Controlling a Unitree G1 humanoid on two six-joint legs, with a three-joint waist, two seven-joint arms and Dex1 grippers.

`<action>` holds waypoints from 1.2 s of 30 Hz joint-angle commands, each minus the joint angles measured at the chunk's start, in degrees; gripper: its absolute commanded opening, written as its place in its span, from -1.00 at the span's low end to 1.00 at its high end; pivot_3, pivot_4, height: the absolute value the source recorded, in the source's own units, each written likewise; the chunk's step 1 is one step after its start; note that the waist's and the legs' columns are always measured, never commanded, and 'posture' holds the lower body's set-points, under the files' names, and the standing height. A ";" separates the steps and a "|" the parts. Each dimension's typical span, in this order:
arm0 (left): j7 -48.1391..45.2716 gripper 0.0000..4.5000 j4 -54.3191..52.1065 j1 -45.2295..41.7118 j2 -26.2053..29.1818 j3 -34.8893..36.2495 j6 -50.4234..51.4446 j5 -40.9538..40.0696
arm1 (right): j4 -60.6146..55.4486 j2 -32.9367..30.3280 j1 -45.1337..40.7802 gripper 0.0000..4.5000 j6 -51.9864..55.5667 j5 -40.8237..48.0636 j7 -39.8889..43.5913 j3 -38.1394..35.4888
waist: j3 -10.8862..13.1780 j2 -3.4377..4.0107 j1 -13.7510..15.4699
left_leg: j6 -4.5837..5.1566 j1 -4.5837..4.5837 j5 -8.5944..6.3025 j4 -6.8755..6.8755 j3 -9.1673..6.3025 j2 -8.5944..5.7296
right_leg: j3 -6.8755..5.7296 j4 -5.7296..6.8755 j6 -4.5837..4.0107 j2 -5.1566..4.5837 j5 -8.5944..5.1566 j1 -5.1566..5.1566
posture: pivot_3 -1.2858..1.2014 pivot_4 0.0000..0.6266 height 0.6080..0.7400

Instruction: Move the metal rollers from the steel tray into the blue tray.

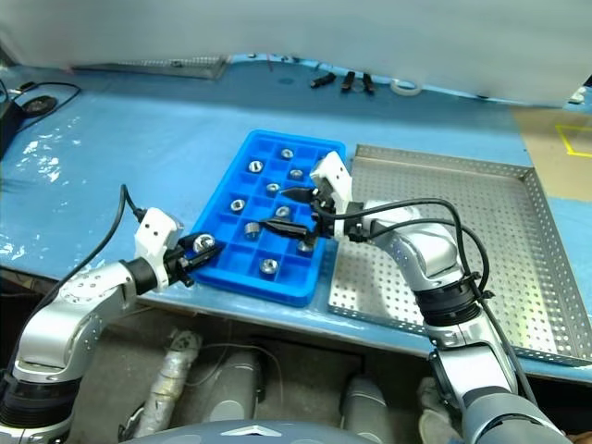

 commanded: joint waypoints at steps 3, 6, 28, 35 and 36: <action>-0.13 0.09 -0.51 -1.33 1.25 1.82 0.45 -1.94 | -2.87 0.14 -0.08 1.00 -0.51 0.17 -0.13 -1.36 | 0.00 0.00 0.00 | -0.04 0.00 0.03 0.05 0.00 0.02 | 0.02 0.06 -0.06 0.02 0.05 -0.03 | 0.24 -0.52 1.00; 0.14 0.48 -0.22 -1.07 1.93 1.78 0.14 -1.78 | -2.87 0.17 -0.08 1.00 -0.62 0.14 -0.18 -1.34 | 0.00 0.00 -0.01 | -0.05 -0.01 0.03 0.10 0.00 0.03 | 0.03 0.08 -0.07 0.02 0.06 -0.03 | 0.24 -0.52 1.00; -9.42 0.64 27.01 -27.35 -6.28 -9.40 -17.46 0.62 | -8.61 -2.77 4.24 1.00 -0.35 -0.67 -9.21 -11.21 | -0.01 -0.02 -0.86 | -0.25 -0.07 0.17 0.34 0.05 -0.01 | 0.35 0.41 -0.06 0.05 0.07 -0.13 | 0.03 -0.52 1.00; -15.92 0.64 50.20 -40.95 -13.26 -15.29 -32.33 7.24 | -14.28 -4.21 14.38 1.00 -0.47 -1.96 -16.90 -18.17 | -0.03 -0.07 -3.28 | -0.16 -0.08 0.18 0.45 0.14 -0.20 | 0.45 0.37 0.23 0.01 0.24 -0.14 | -0.10 -0.52 1.00; -16.70 0.64 53.29 -42.91 -14.65 -15.70 -33.94 7.77 | -15.08 -4.23 16.71 1.00 -0.71 -2.22 -18.16 -19.65 | -0.03 -0.07 -3.76 | -0.15 -0.07 0.18 0.44 0.14 -0.19 | 0.46 0.37 0.23 0.02 0.23 -0.15 | -0.10 -0.52 1.00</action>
